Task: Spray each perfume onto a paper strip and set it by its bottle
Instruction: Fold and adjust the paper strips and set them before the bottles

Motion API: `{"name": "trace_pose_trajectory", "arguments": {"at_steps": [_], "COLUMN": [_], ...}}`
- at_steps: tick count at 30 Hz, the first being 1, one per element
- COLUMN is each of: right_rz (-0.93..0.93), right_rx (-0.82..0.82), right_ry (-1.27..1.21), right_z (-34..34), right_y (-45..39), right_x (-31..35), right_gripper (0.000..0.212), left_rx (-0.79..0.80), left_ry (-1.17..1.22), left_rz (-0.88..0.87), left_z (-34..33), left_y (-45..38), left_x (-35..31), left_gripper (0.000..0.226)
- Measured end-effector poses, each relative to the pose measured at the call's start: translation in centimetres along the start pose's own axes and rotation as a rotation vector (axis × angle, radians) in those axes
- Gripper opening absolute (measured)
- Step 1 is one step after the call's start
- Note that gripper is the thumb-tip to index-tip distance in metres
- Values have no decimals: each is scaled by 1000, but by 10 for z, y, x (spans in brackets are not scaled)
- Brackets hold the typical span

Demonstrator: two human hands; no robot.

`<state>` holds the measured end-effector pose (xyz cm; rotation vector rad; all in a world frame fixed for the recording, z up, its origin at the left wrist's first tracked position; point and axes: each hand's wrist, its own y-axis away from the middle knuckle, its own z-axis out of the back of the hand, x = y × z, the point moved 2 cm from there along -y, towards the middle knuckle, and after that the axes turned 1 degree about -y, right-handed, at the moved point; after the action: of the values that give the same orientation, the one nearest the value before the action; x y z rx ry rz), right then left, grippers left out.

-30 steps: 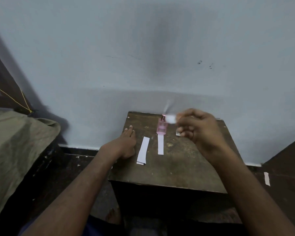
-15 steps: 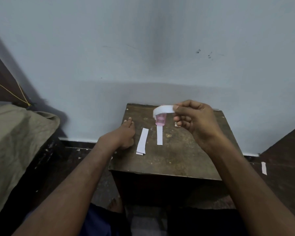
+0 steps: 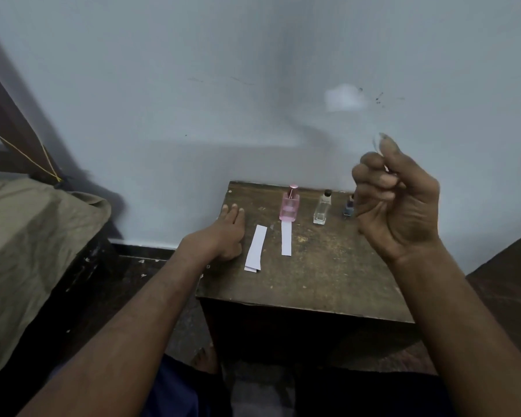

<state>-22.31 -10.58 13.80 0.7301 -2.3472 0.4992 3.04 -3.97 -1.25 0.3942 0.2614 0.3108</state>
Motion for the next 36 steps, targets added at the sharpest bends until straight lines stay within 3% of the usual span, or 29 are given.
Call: {"name": "trace_pose_trajectory", "arguments": {"at_steps": [1,2,4,5,6,7,10,11,12,14,16,18,21,23,24,27,28,36], "right_rz": [-52,-106,-134,-114,-87,-46,9,1,-23,-67,-87,-44,-31,-85,-118,-191,-197,-75], "right_rx": [-40,-142,-291,-295,-284,-250,-47,-23,-69,-256,-313,-298,-107,-49,-92,-258,-263,-263], "right_ry": [14,238,1017,1207,1207,1050,242,128,178,768,1265,1199,477,209,287,993,1128,1134], "right_z": [6,15,31,33,32,27,0,-3,0,21,33,30,5,1,5,27,32,29], "right_y": [0,0,3,2,1,0,0,0,0,-1,0,1,3,0,0,2,2,0], "right_x": [-5,-13,-25,-28,-29,-25,-10,-10,-15,-28,-36,-33,-17,-18,-22,-39,-44,-42], "right_gripper": [14,10,5,3,3,5,13,16,17,12,5,3,9,11,12,8,5,3], "left_rx": [-16,-28,-17,-1,17,29,25,23,23,22,14,20,27,29,28,17,16,23], "left_ry": [0,-3,-8,-10,-9,-6,-15,-15,-12,-12,-28,-26,-22,-11,-2,-9,-11,3], "left_rz": [-8,-16,-23,-25,-25,-27,-35,-35,-36,-42,-47,-42,-28,-23,-25,-33,-33,-25], "left_z": [1,1,0,-1,-3,-4,-6,-6,-6,-6,-4,-2,-2,-2,-3,-4,-5,-5], "left_y": [-1,-2,-4,-5,-5,-5,-8,-8,-9,-9,-8,-5,-5,-6,-7,-9,-10,-9], "left_x": [0,1,2,3,3,4,6,7,6,6,5,4,1,0,0,4,5,3], "left_gripper": [78,77,73,72,71,70,70,69,69,69,70,70,70,70,70,70,70,71]}}
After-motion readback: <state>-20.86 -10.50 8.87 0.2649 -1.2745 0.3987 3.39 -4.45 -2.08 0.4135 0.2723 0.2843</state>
